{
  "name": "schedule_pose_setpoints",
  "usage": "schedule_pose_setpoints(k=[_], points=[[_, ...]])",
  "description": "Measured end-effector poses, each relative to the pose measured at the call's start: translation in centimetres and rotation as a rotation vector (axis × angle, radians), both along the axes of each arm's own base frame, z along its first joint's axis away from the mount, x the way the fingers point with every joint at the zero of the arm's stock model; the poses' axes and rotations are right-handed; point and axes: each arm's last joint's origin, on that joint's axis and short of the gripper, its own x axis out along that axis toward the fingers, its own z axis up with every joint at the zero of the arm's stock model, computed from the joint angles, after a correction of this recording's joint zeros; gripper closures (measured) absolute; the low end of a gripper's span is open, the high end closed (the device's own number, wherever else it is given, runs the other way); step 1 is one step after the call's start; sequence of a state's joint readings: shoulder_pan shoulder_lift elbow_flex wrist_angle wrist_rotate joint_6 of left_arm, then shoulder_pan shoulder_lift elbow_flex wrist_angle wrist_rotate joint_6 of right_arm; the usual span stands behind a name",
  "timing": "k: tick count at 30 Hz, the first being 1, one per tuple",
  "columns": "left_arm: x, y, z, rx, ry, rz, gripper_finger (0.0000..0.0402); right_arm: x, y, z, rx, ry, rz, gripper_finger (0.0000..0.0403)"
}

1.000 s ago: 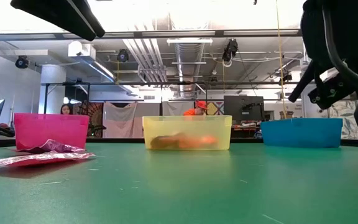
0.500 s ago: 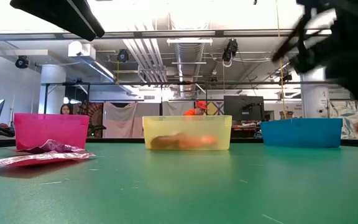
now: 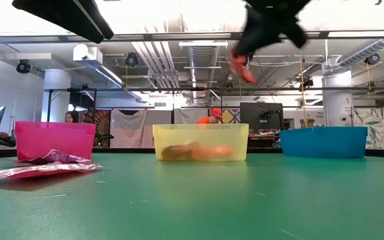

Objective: Sort candy by brand, put in halloween buckets
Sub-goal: Put the orange chocolate into the yellow bin, then put the purple candy into the blue bin

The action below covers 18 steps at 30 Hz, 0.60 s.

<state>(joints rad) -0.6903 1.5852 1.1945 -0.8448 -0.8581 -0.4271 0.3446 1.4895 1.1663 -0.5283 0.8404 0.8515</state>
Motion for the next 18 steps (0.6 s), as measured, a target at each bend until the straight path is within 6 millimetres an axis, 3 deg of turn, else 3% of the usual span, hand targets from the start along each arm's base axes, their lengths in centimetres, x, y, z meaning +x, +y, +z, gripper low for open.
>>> schedule_pose_setpoints(k=[3,9,14,18], points=[[0.0,0.0,0.0,0.0,0.0,0.0,0.0226,1.8,-1.6,0.3,-0.067,-0.062,-0.009,0.0394],[0.0,0.0,0.0,-0.001,0.001,0.0,0.0226,3.6,-4.9,-1.6,-0.088,-0.032,-0.116,0.0383],[0.0,0.0,0.0,-0.003,0.001,0.001,0.0226,4.2,-6.6,-2.3,0.047,-0.017,-0.074,0.0324],[0.0,0.0,0.0,-0.008,-0.001,0.004,0.0226,4.2,-6.9,-2.2,0.057,-0.006,-0.059,0.0268]])
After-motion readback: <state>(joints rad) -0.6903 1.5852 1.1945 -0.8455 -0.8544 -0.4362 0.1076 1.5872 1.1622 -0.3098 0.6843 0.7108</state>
